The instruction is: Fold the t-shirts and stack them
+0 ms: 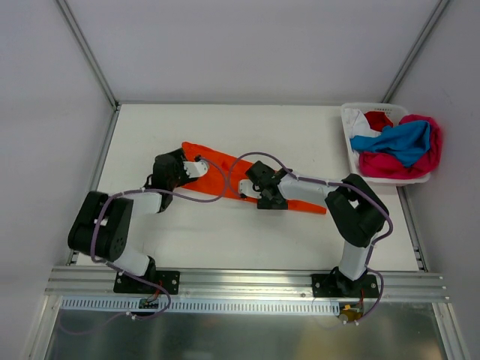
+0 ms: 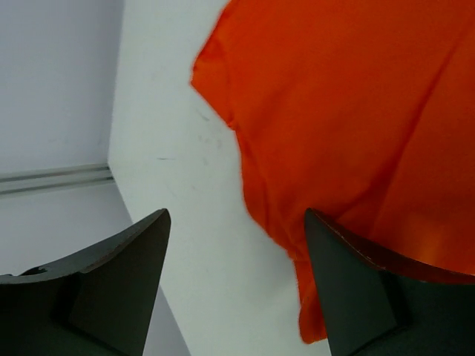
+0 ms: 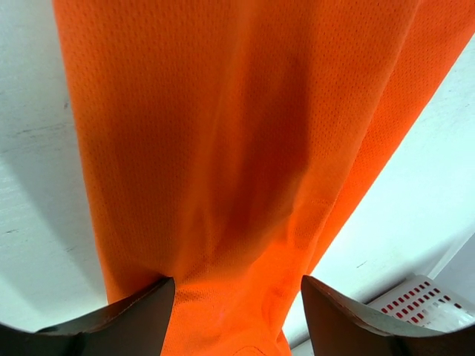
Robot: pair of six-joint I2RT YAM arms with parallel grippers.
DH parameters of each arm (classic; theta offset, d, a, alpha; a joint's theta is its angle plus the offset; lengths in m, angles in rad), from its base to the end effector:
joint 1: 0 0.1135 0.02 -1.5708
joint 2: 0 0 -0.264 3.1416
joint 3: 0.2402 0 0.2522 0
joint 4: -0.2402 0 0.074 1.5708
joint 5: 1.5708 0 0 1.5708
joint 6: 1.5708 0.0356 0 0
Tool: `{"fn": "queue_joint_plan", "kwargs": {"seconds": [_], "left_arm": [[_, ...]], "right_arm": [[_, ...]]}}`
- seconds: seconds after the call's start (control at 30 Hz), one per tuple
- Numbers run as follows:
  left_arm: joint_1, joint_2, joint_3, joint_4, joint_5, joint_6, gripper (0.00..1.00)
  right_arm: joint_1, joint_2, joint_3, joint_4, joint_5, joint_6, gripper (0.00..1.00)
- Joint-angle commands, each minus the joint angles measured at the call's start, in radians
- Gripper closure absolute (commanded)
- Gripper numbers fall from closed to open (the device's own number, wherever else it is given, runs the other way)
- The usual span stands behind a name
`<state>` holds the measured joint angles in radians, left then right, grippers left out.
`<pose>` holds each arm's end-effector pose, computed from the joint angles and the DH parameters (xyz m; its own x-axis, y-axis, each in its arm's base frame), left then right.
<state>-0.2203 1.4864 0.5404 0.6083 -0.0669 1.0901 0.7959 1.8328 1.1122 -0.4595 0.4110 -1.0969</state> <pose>0.2865 -0.0617 0.1767 -0.0107 0.9090 -0.4166 0.3590 0.3924 0.8468 0.2569 0.2420 0.1533 0.1928 -0.9689 0.1549 -0.8260 -0.2455 -0.5075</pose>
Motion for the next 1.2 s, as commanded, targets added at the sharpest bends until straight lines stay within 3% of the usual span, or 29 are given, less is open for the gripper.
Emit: {"fn": "queue_joint_plan", "kwargs": {"seconds": [0.0,0.17,0.27,0.37,0.47,0.53,0.67,0.93,1.17], "left_arm": [[-0.027,0.145,0.004,0.186,-0.071,0.054,0.27],[-0.048,0.270,-0.002,0.246,-0.146,0.148,0.29],[-0.048,0.261,-0.029,0.145,-0.166,0.194,0.33],[-0.057,0.143,-0.060,-0.139,-0.143,0.173,0.41],[-0.056,0.022,-0.013,-0.550,-0.075,0.116,0.52],[-0.057,-0.096,-0.010,-0.710,-0.033,0.067,0.56],[-0.060,-0.241,-0.023,-0.801,-0.054,0.065,0.57],[-0.060,-0.278,-0.037,-0.916,-0.085,0.059,0.61],[-0.062,-0.357,-0.011,-1.054,0.016,-0.016,0.62]], "right_arm": [[-0.009,0.066,-0.043,0.030,-0.080,0.019,0.26],[-0.029,0.040,-0.061,0.027,-0.077,0.014,0.26],[-0.043,0.017,-0.064,0.001,-0.104,0.012,0.25],[-0.067,-0.015,-0.054,-0.048,-0.184,0.031,0.25],[-0.092,-0.033,-0.038,-0.091,-0.256,0.048,0.25],[-0.103,-0.033,-0.025,-0.113,-0.284,0.058,0.25],[-0.112,-0.038,-0.002,-0.200,-0.395,0.078,0.25],[-0.112,-0.033,0.072,-0.452,-0.678,0.071,0.22],[-0.112,-0.072,0.014,-0.420,-0.595,0.060,0.22]]}}
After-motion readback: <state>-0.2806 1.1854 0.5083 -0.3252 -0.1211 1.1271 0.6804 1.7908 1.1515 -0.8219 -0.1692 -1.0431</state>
